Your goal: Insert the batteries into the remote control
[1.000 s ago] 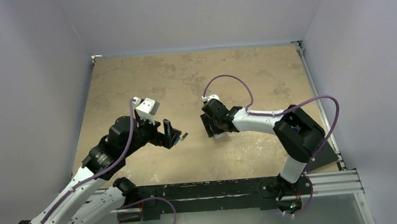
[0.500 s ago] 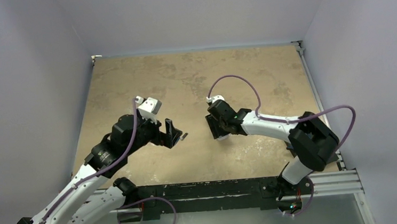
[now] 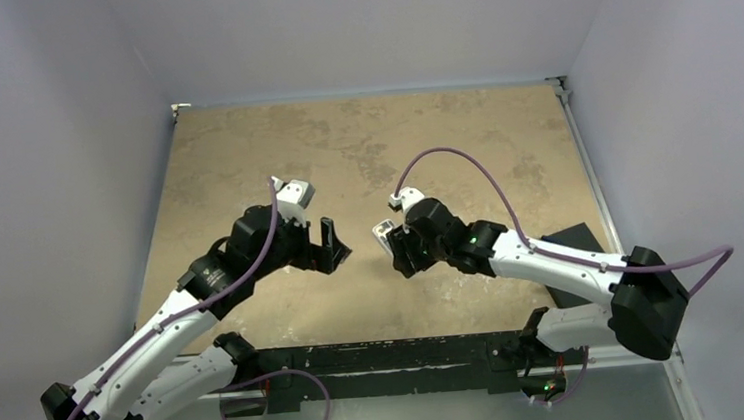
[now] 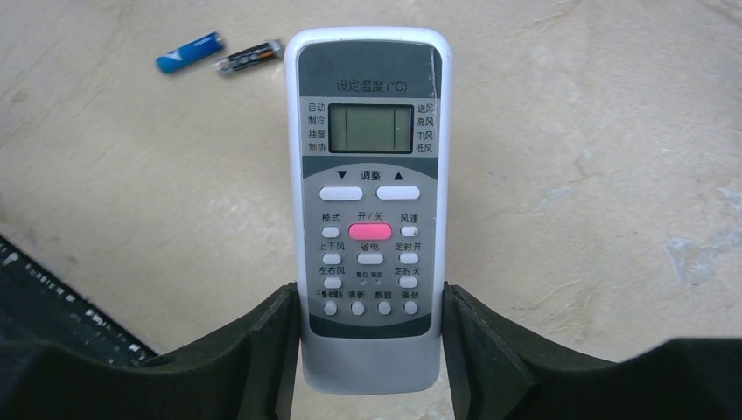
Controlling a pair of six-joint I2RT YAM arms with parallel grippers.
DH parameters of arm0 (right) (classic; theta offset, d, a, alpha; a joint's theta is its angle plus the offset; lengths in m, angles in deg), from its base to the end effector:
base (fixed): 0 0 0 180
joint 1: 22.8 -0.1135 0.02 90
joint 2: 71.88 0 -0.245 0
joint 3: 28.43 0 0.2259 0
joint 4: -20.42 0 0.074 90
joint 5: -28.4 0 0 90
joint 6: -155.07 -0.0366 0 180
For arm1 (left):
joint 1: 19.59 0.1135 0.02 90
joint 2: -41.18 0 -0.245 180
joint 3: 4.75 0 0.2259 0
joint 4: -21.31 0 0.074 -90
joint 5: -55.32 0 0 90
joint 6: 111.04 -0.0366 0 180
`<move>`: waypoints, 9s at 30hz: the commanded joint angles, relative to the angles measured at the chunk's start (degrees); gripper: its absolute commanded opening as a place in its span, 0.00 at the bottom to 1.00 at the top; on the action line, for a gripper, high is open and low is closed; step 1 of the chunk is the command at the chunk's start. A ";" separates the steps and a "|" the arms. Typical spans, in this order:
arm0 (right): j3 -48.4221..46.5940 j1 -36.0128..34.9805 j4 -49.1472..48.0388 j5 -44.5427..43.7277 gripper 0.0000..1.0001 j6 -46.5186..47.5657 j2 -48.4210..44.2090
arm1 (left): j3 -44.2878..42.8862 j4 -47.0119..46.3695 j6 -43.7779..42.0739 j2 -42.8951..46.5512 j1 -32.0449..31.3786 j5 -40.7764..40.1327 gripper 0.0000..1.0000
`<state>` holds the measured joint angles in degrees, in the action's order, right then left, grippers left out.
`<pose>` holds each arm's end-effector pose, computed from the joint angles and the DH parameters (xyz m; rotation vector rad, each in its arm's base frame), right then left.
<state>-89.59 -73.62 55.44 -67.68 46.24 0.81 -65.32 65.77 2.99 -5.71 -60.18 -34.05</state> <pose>0.1574 0.1870 0.2221 -0.6187 2.3447 0.4460 0.1266 -0.1090 0.2892 0.3213 2.1604 -0.6736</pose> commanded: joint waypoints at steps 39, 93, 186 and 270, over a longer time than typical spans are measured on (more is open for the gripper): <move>-5.61 -32.65 -1.93 -18.55 0.17 10.92 -7.71 | 15.86 -14.52 23.53 2.70 16.61 52.68 0.69; -16.33 -49.31 9.11 -40.73 0.99 13.47 -6.91 | 22.37 -25.61 46.98 7.96 17.63 48.51 0.00; -15.28 -45.09 13.49 -52.51 0.00 7.03 -1.27 | 7.30 -10.52 37.26 13.11 17.92 45.72 0.74; -14.65 -6.83 -2.59 51.13 0.05 0.57 -8.76 | 1.04 -4.28 5.31 13.03 12.47 57.83 0.00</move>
<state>-101.70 -80.53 55.18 -16.58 46.65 -7.37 -64.00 61.77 8.13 7.33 -47.75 25.40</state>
